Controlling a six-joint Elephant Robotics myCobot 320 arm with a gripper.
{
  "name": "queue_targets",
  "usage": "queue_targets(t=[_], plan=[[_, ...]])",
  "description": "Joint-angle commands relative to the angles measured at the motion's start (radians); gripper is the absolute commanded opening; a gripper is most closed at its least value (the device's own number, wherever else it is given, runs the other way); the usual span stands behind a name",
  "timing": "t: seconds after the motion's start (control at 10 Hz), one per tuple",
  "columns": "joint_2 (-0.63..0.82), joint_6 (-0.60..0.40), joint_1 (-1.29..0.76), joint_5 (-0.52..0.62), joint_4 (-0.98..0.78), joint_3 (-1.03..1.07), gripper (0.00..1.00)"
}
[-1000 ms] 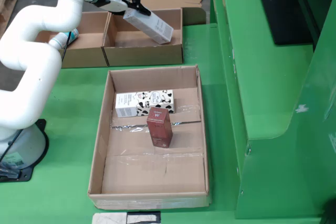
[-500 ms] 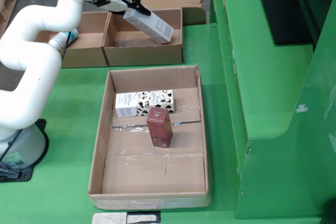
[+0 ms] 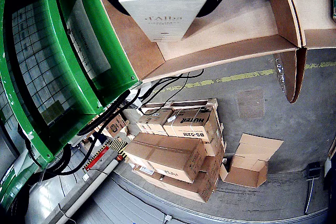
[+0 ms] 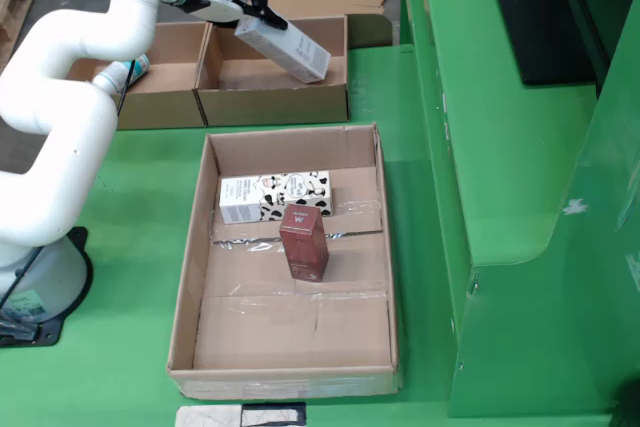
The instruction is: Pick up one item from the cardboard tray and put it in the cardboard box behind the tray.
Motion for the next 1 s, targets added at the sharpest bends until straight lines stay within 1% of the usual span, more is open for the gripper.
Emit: queue_targets(t=[0.0,0.6,0.9], plan=[[0.034,0.004,-0.007,-0.012,0.017,0.031,0.40],[0.034,0.005,-0.007,-0.012,0.017,0.031,1.00],[0.034,0.005,-0.007,-0.012,0.017,0.031,1.00]])
